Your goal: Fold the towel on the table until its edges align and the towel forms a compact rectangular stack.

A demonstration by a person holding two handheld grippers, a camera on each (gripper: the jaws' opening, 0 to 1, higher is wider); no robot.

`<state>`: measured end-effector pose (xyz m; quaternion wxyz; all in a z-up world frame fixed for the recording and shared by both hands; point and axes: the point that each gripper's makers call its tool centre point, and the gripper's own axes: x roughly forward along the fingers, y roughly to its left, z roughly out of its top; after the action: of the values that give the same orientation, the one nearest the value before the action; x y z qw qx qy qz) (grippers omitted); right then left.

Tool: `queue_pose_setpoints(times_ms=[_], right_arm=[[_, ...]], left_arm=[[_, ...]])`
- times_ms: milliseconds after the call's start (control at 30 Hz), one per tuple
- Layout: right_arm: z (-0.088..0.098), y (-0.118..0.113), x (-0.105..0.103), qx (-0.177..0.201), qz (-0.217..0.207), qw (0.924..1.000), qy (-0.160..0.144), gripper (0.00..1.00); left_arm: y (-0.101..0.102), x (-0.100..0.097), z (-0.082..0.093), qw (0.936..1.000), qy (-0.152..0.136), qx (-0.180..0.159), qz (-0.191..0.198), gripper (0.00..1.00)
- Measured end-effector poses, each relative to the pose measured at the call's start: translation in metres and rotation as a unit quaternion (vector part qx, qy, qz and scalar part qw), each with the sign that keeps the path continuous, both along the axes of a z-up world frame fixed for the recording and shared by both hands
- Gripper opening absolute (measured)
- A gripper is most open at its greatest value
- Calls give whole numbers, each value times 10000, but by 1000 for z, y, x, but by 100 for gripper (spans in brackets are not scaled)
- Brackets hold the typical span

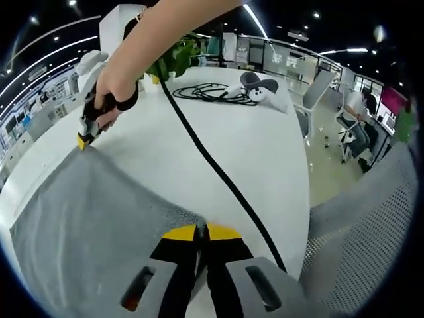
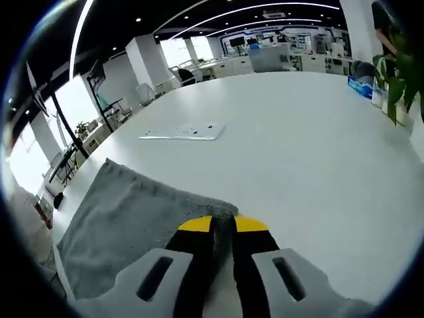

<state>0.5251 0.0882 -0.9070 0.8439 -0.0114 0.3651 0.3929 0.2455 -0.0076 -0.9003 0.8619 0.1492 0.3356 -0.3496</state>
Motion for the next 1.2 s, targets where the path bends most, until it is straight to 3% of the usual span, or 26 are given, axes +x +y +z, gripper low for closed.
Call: queue_pose_setpoints(times_ms=[267, 733, 1200], right_arm=[[3, 2, 0, 129, -103, 9998, 88, 1], [21, 4, 1, 121, -107, 9999, -2, 0], [50, 11, -2, 167, -44, 9998, -140, 0]], left_arm=[[1, 0, 4, 9999, -24, -107, 55, 4], [5, 1, 18, 9995, -179, -206, 128, 4], [17, 3, 45, 9968, -393, -529, 451, 4]])
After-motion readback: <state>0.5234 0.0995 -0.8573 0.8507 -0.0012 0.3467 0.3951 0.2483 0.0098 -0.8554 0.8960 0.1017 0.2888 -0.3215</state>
